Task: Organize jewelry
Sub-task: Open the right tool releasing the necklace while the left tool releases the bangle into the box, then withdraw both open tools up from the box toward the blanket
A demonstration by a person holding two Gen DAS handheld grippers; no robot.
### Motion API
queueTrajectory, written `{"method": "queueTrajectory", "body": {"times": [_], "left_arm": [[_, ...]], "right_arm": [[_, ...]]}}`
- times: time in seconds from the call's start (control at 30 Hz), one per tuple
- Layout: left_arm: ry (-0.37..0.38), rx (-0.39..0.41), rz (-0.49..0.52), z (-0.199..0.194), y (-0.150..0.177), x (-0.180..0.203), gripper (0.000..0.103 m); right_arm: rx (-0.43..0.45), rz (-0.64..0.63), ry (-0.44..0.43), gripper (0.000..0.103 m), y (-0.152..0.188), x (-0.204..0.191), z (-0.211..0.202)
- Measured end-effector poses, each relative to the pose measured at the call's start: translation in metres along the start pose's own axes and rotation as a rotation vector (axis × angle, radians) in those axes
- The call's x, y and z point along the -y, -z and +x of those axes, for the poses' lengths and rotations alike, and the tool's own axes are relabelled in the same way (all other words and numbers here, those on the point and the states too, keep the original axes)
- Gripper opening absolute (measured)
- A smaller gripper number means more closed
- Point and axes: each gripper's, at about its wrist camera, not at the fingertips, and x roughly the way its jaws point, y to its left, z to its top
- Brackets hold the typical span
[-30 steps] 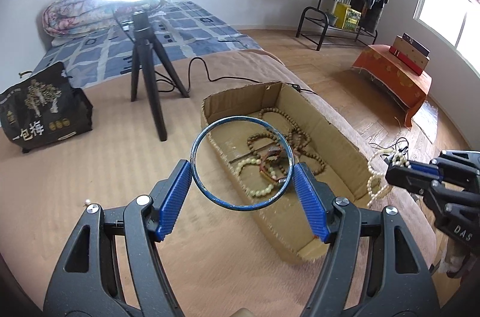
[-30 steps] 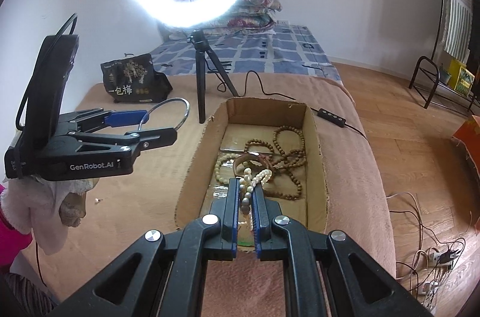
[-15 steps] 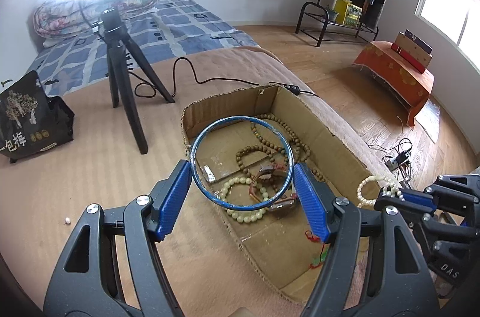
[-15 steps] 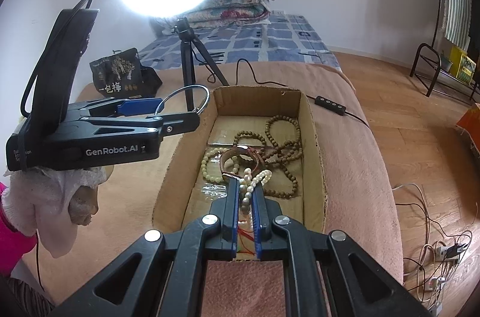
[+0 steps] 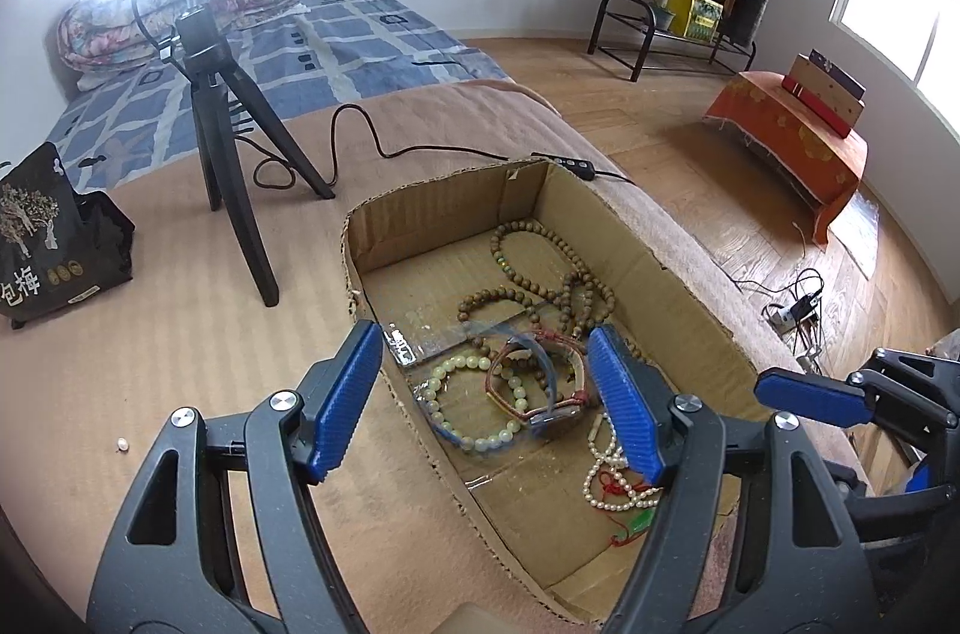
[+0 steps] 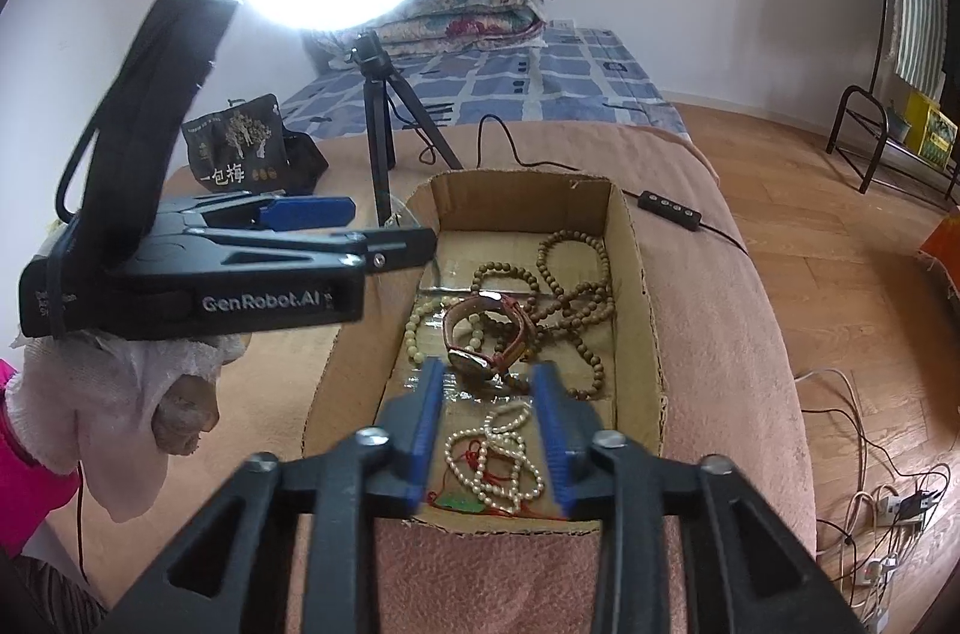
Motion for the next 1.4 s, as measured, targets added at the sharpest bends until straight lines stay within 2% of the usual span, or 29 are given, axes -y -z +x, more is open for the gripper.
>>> {"method": "queueTrajectory", "body": {"times": [0.03, 0.1, 0.13, 0.17, 0.23, 0.37, 0.67, 1.0, 1.17, 1.4], "left_arm": [[0.002, -0.001, -0.005, 0.000, 0.000, 0.000, 0.074], [0.004, -0.010, -0.012, -0.001, 0.000, -0.001, 0.074], [0.003, -0.012, -0.011, -0.001, 0.000, -0.001, 0.074], [0.002, -0.012, -0.010, -0.001, 0.000, 0.000, 0.074], [0.004, -0.009, -0.010, -0.002, 0.000, 0.000, 0.074], [0.005, -0.007, -0.007, -0.005, 0.001, 0.001, 0.074], [0.009, 0.013, 0.002, -0.021, 0.000, 0.004, 0.074], [0.003, 0.050, 0.006, -0.050, 0.003, -0.003, 0.074], [-0.011, 0.066, -0.002, -0.069, 0.009, -0.021, 0.074], [-0.054, 0.097, -0.046, -0.103, 0.021, -0.066, 0.074]], "right_arm": [[0.002, -0.001, -0.002, 0.036, 0.000, -0.001, 0.000], [0.004, -0.002, -0.001, 0.053, 0.000, -0.002, -0.001], [0.007, -0.004, 0.003, 0.067, 0.000, -0.003, -0.002], [0.011, -0.009, 0.006, 0.072, 0.001, -0.004, -0.003], [0.010, -0.015, 0.011, 0.073, 0.003, -0.006, -0.004], [0.004, -0.013, 0.016, 0.086, 0.004, -0.008, -0.004], [0.022, -0.027, 0.041, 0.099, 0.006, -0.016, -0.017], [0.042, -0.043, 0.034, 0.100, 0.006, -0.032, -0.034], [0.045, -0.038, 0.028, 0.100, 0.009, -0.039, -0.039], [0.046, -0.014, 0.002, 0.099, 0.012, -0.049, -0.044]]}}
